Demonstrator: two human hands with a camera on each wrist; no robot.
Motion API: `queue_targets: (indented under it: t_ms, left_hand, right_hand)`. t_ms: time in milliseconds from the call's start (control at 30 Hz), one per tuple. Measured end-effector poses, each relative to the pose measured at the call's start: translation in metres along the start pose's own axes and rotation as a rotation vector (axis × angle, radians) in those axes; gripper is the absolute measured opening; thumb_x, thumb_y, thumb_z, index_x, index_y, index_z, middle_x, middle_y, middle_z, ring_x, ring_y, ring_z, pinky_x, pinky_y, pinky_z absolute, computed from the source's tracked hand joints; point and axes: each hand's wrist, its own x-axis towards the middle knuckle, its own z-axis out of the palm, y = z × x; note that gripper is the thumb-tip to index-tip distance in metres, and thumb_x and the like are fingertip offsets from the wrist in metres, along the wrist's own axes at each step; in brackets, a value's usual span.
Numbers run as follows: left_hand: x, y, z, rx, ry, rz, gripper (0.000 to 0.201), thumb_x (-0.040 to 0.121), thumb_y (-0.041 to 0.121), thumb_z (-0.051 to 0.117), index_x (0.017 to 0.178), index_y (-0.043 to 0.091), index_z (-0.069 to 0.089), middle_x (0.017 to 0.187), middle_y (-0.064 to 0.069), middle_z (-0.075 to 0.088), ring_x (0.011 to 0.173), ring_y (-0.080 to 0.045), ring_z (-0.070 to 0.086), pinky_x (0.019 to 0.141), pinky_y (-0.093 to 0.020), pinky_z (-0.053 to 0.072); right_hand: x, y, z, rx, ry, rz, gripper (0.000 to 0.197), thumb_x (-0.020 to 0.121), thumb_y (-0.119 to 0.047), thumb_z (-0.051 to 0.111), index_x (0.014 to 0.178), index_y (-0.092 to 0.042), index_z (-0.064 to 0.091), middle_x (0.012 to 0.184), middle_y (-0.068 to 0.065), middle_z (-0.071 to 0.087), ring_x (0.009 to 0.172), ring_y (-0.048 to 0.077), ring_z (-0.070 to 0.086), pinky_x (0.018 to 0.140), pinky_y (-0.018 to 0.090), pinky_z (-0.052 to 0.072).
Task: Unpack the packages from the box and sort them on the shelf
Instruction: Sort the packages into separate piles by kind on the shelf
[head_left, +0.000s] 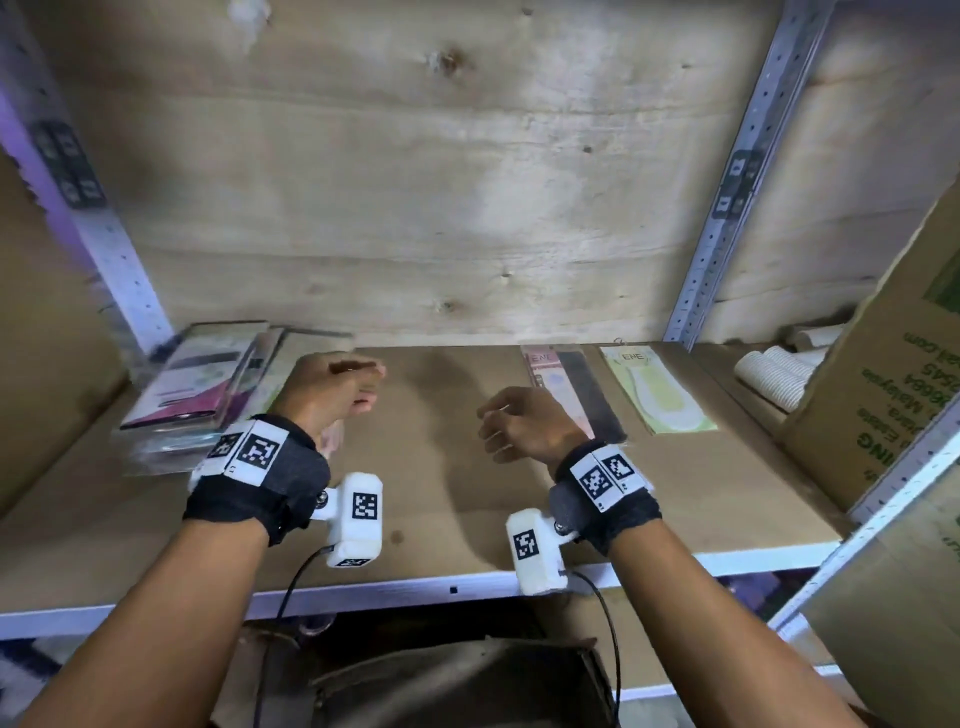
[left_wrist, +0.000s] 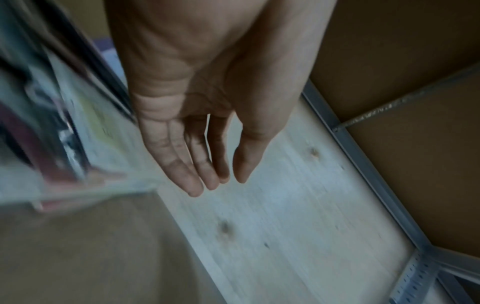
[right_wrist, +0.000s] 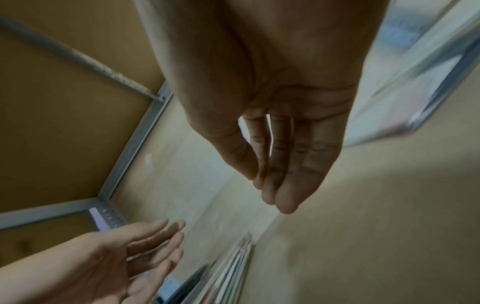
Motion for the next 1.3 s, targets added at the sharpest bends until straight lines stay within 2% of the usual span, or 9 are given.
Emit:
queue_targets:
  t_ms: [300, 467, 700, 833, 933, 1000, 1100, 1200, 1300]
  left_hand:
    - [0.007, -0.009, -0.099, 0.091, 0.245, 0.007, 0.005, 0.083, 0.017, 0.072, 0.080, 0.020, 0.070, 0.092, -0.011, 0.075, 0.074, -0.024, 0.069, 0.081, -0.035, 0.059]
    - [0.005, -0.009, -0.128, 0.136, 0.312, 0.006, 0.010, 0.083, 0.017, 0.068, 0.073, 0.019, 0.069, 0.080, -0.006, 0.075, 0.083, -0.027, 0.073, 0.085, -0.045, 0.060]
    - [0.003, -0.025, -0.138, 0.164, 0.245, -0.004, 0.014, 0.081, 0.021, 0.067, 0.067, 0.023, 0.067, 0.084, -0.004, 0.075, 0.091, -0.029, 0.071, 0.092, -0.044, 0.057]
    - [0.004, -0.023, -0.134, 0.163, 0.208, 0.050, 0.013, 0.083, 0.022, 0.066, 0.070, 0.025, 0.068, 0.082, -0.004, 0.075, 0.086, -0.026, 0.072, 0.091, -0.045, 0.057]
    - [-0.001, -0.017, -0.120, 0.223, 0.117, 0.087, 0.014, 0.086, 0.014, 0.061, 0.082, 0.025, 0.070, 0.091, -0.007, 0.075, 0.076, -0.022, 0.070, 0.086, -0.043, 0.059]
    - [-0.003, -0.015, -0.109, 0.370, 0.017, 0.143, 0.031, 0.084, 0.001, 0.056, 0.105, 0.020, 0.070, 0.108, -0.008, 0.072, 0.089, -0.022, 0.067, 0.092, -0.037, 0.056]
    - [-0.009, -0.008, -0.090, 0.632, -0.104, 0.262, 0.057, 0.080, -0.006, 0.060, 0.129, 0.021, 0.061, 0.131, -0.005, 0.060, 0.118, -0.020, 0.055, 0.103, -0.025, 0.041]
    - [-0.016, 0.000, -0.061, 0.725, -0.131, 0.410, 0.052, 0.078, 0.010, 0.077, 0.125, 0.027, 0.066, 0.131, -0.005, 0.054, 0.128, -0.022, 0.043, 0.114, -0.028, 0.028]
    - [-0.018, 0.009, -0.029, 0.729, -0.136, 0.557, 0.026, 0.078, 0.035, 0.080, 0.100, 0.024, 0.075, 0.105, 0.002, 0.063, 0.104, -0.016, 0.055, 0.095, -0.037, 0.044]
  right_hand:
    - [0.054, -0.053, 0.123, 0.024, -0.168, 0.054, 0.018, 0.097, -0.021, 0.058, 0.096, -0.004, 0.054, 0.072, 0.013, 0.060, 0.049, 0.022, 0.061, 0.045, 0.033, 0.056]
    - [0.085, -0.073, 0.181, -0.179, -0.149, 0.051, 0.044, 0.082, -0.044, 0.074, 0.087, -0.004, 0.056, 0.088, 0.014, 0.061, 0.076, 0.030, 0.062, 0.076, 0.049, 0.059]
    - [0.095, -0.064, 0.184, -0.401, -0.094, 0.179, 0.091, 0.064, -0.053, 0.084, 0.129, 0.000, 0.049, 0.112, 0.018, 0.065, 0.091, 0.031, 0.063, 0.079, 0.041, 0.054]
    - [0.088, -0.055, 0.166, -0.359, -0.113, 0.202, 0.070, 0.074, -0.044, 0.081, 0.121, 0.002, 0.056, 0.114, 0.019, 0.061, 0.091, 0.028, 0.056, 0.083, 0.044, 0.051]
    - [0.077, -0.054, 0.145, -0.300, -0.091, 0.170, 0.054, 0.083, -0.026, 0.077, 0.122, 0.005, 0.056, 0.115, 0.025, 0.065, 0.079, 0.031, 0.059, 0.061, 0.032, 0.052]
    - [0.064, -0.053, 0.125, -0.070, -0.076, 0.162, 0.050, 0.087, -0.010, 0.072, 0.128, 0.001, 0.048, 0.113, 0.027, 0.064, 0.069, 0.030, 0.059, 0.041, 0.022, 0.043]
    - [0.038, -0.057, 0.092, 0.308, -0.071, 0.121, 0.041, 0.089, -0.001, 0.068, 0.123, -0.009, 0.047, 0.095, 0.019, 0.064, 0.059, 0.024, 0.060, 0.040, 0.021, 0.038]
    - [0.015, -0.065, 0.061, 0.416, -0.137, 0.113, 0.013, 0.093, -0.010, 0.063, 0.105, -0.009, 0.059, 0.080, 0.011, 0.067, 0.057, 0.018, 0.066, 0.047, 0.020, 0.043]
    - [-0.003, -0.066, 0.031, 0.520, -0.196, 0.154, 0.020, 0.097, -0.022, 0.057, 0.108, -0.005, 0.059, 0.080, 0.013, 0.073, 0.066, 0.021, 0.071, 0.050, 0.020, 0.050]
